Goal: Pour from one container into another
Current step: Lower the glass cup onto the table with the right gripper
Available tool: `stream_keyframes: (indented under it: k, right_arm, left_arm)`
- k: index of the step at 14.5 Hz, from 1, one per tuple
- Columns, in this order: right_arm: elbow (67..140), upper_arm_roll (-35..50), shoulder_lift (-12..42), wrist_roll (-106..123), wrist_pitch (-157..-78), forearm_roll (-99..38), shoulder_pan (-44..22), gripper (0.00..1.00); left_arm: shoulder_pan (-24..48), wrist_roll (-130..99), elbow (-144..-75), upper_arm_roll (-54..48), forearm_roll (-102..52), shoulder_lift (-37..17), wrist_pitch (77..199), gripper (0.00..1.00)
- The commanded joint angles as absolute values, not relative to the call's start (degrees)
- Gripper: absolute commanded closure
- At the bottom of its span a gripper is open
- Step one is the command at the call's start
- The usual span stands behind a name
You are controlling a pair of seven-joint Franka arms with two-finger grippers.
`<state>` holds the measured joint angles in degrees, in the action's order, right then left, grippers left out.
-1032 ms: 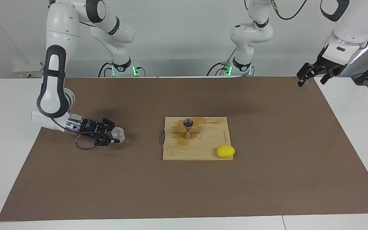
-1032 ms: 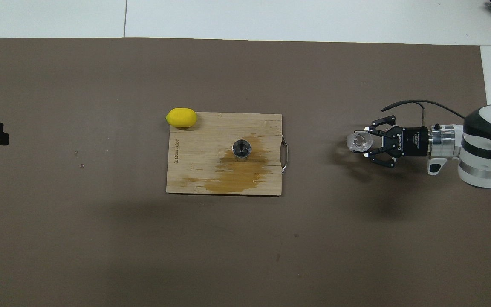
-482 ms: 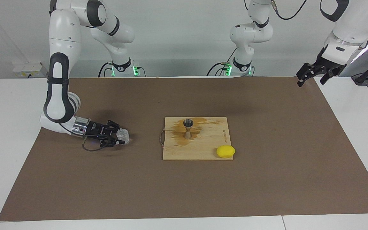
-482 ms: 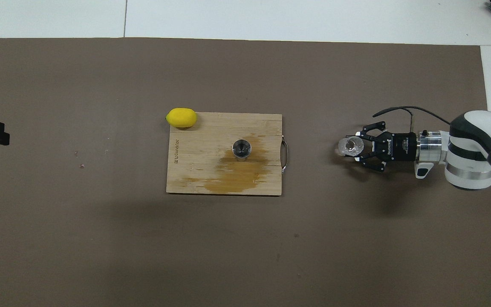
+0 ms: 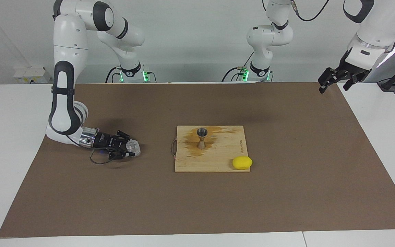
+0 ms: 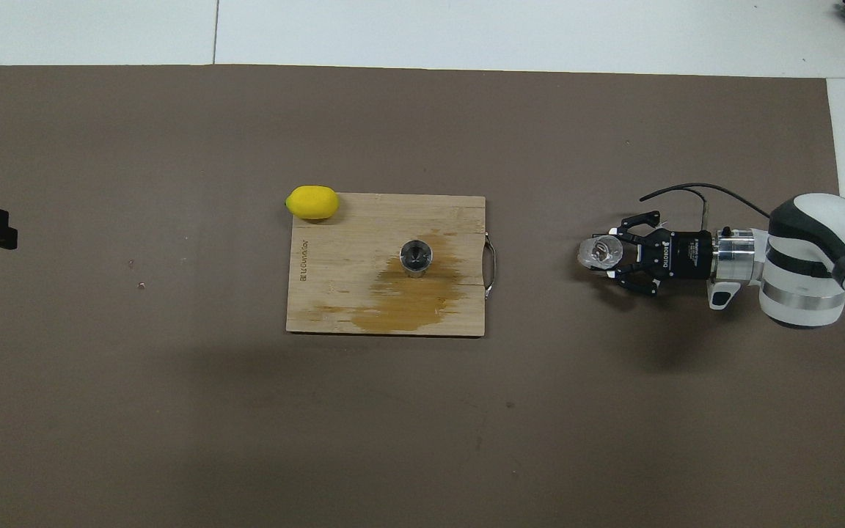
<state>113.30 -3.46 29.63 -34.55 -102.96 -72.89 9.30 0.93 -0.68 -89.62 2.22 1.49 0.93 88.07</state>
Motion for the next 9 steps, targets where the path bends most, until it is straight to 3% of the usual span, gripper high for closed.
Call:
stream_keyframes:
  k: [1,2,3,4,5,9]
  right_arm:
    - [114.0,-3.3,30.3,-31.1,-102.9,-74.4,9.5,1.00]
    - [114.0,-3.3,30.3,-30.9,-102.7,-74.1,9.5,0.89]
    - [114.0,-3.3,30.3,-30.8,-102.9,-73.7,9.4,0.36]
    - [113.9,-3.3,30.3,-30.8,-102.9,-73.4,8.7,0.13]
    - [113.6,-3.4,30.4,-30.9,-102.9,-72.9,8.0,0.02]
    - [112.9,-3.3,29.4,-31.5,-101.9,-69.0,7.6,0.01]
  left_arm:
    - [1.7,-1.8,-89.1,2.8,1.0,1.1,87.5,0.00]
    - [1.7,-1.8,-89.1,2.8,1.0,1.1,87.5,0.00]
    - [1.7,-1.8,-89.1,2.9,1.0,1.1,87.5,0.00]
    - [1.7,-1.8,-89.1,2.9,1.0,1.1,87.5,0.00]
    - [1.7,-1.8,-89.1,2.9,1.0,1.1,87.5,0.00]
    - [1.7,-1.8,-89.1,2.9,1.0,1.1,87.5,0.00]
